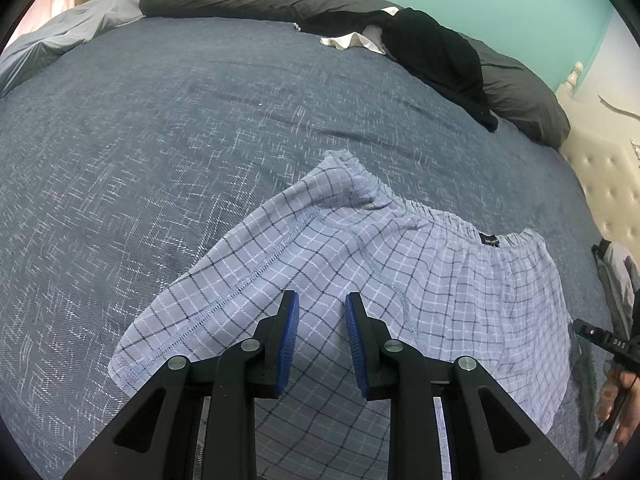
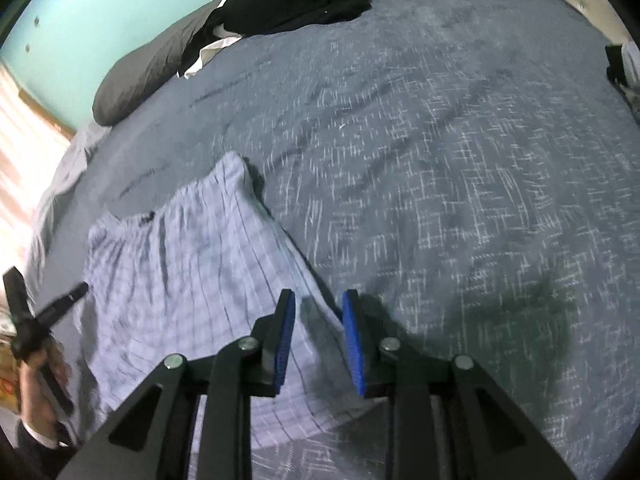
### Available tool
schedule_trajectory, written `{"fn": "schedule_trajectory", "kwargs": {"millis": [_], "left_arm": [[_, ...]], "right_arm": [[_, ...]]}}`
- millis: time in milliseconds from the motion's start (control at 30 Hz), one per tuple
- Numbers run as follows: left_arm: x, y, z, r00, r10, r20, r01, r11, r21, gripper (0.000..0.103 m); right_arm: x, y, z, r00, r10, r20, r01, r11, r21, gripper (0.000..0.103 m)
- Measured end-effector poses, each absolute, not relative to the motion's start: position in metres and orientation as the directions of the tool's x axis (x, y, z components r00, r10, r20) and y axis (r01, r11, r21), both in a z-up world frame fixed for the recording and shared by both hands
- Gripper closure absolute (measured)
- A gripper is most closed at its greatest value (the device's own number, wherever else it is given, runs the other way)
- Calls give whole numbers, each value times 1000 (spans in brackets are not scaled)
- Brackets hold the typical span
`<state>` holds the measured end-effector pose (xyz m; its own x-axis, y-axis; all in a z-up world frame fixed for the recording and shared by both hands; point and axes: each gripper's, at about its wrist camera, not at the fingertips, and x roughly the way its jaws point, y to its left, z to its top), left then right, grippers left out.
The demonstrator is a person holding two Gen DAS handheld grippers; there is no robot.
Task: Fold clothes
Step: 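Pinch the shorts leg edge with the right gripper and drag it flat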
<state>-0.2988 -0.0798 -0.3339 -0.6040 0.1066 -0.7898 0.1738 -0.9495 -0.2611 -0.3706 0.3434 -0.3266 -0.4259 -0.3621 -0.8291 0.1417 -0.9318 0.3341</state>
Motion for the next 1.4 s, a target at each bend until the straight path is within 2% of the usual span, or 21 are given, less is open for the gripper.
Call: {"fn": "schedule_trajectory", "kwargs": {"millis": [67,100,200,567,767,933,1133,1167,1200,1267,1367,1400], "left_arm": [[-299,-80,-334,-604,106,-790,175,-949,-261,77],[-299,-80,-334,-604,106,-790,174,-950,-260,77],[-299,-80,-334,-602,106,-791,173,-950,-260,77],[-299,-80,-334,-602,103,-791,174,-951,-257,77],[-299,-85,-333,-604,99,-791,182,-949,-258,77],[-300,-87,-333,-603,100,-791,185,-947,-261,77],[-300,-86,-333,-605,99,-790,186,-947,-262,77],[-300,-86,-333,-605,98,-790,187,-947,-261,77],[-300,-87,-333,-606,98,-790,188,-947,-261,76],[-299,-88,-333,-607,96,-789,189,-947,-260,76],[-298,-91,-332,-608,91,-789,196,-945,-261,76],[-298,-92,-332,-609,89,-788,199,-945,-261,76]], "right_arm": [[-371,343,-329,-425,-363,-829,144,-932,334,83],[-372,343,-330,-424,-363,-829,145,-931,334,93],[-372,345,-328,-443,-354,-824,145,-935,324,100],[-364,365,-333,-462,-353,-814,87,-931,354,102],[-365,363,-340,-451,-346,-822,73,-933,353,102],[-362,385,-344,-485,-409,-773,-22,-878,478,100],[-342,403,-337,-505,-450,-736,-57,-834,549,99],[-337,403,-337,-499,-460,-735,-48,-832,553,95],[-334,399,-338,-491,-463,-737,-43,-833,552,85],[-329,391,-340,-484,-455,-747,-34,-844,536,76],[-319,394,-338,-482,-426,-766,-25,-867,498,76],[-315,396,-339,-481,-404,-778,-28,-880,474,79]]}}
